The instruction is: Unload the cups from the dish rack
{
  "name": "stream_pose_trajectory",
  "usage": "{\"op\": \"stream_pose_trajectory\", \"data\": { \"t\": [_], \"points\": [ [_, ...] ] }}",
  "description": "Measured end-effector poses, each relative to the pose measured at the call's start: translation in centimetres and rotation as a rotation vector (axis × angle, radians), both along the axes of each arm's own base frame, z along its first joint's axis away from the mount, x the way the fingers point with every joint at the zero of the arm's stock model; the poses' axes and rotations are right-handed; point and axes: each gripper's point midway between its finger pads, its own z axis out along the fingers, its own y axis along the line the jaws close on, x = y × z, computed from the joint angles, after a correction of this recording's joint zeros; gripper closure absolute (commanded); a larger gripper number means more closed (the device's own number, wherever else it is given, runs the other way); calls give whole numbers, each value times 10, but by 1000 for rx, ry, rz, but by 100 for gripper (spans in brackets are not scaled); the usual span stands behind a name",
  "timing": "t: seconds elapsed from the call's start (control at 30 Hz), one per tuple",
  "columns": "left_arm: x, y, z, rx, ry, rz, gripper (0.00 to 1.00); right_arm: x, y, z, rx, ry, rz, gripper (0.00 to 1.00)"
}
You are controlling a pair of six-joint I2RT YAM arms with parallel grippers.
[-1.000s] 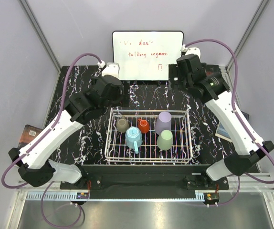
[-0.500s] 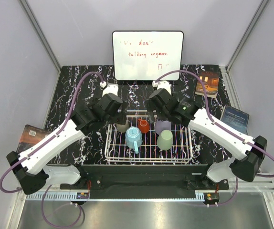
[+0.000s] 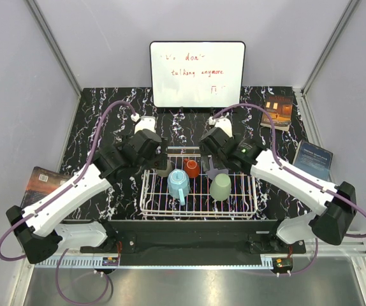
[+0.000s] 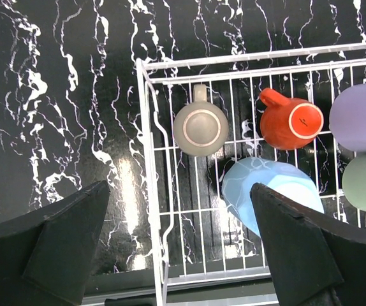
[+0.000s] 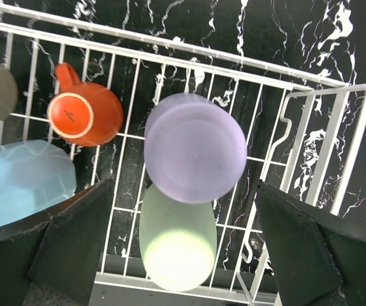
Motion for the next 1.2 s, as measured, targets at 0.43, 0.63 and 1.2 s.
{"op": "stream_pose_trajectory", "data": {
  "t": [0.43,0.63,1.2],
  "points": [
    [-5,4,-7,-15,7,9,1,25,6,-28,-8,16,-46,9],
    [-7,5,-7,-24,1,10,1,27,-2,-41,-8,31,-67,40],
    [-5,5,-7,-33,-2,28,1,19,0,22,141,-56,-41,100]
  ]
}}
